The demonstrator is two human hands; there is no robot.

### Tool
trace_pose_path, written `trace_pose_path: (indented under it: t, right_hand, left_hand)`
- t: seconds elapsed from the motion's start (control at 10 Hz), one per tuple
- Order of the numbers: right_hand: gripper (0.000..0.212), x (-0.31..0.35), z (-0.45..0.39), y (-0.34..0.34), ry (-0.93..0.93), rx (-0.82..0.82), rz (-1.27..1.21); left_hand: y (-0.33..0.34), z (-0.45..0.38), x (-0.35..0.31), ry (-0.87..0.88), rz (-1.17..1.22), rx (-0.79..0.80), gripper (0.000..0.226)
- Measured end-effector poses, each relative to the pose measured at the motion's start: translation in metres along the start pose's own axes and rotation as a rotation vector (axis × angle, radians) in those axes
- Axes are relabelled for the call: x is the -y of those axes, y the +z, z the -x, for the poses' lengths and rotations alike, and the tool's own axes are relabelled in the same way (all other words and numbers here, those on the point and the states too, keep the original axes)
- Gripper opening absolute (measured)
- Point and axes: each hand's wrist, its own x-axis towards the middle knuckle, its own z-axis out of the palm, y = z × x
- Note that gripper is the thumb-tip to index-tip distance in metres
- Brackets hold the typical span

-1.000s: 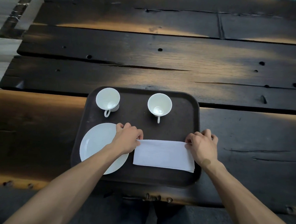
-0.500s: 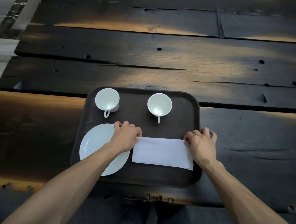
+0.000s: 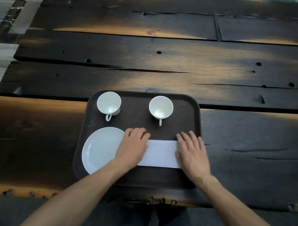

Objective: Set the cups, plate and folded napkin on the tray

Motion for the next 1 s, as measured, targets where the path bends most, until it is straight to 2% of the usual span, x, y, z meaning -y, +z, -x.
trace_pose_path:
  t: [0.1,0.2,0.3,0.4,0.8,1.0]
  right_hand:
    - [0.065,0.034,0.026,0.015,-0.065,0.093,-0.024]
    - [0.068,0.043,0.032,0.027,-0.024,0.166,-0.014]
    - [0.070,0.039,0.033,0.041,0.014,0.203,0.021]
    - [0.070,0.040,0.033,0.044,0.030,0.212,0.012]
    - [0.073,0.030,0.029,0.036,0.028,0.348,0.013]
    - [0.065,0.022,0.028,0.001,0.021,0.238,-0.051]
  left_hand:
    - [0.017,0.029,-0.042,0.051,0.244,0.108,0.066]
    - [0.034,0.040,-0.056,-0.004,0.252,0.170,0.071]
    - [0.049,0.046,-0.060,-0.050,0.102,0.207,0.074]
    - [0.051,0.047,-0.059,-0.063,0.062,0.207,0.074]
    - [0.038,0.044,-0.063,-0.099,0.114,0.288,0.074]
    - [0.015,0.047,-0.063,-0.127,0.233,0.140,0.067]
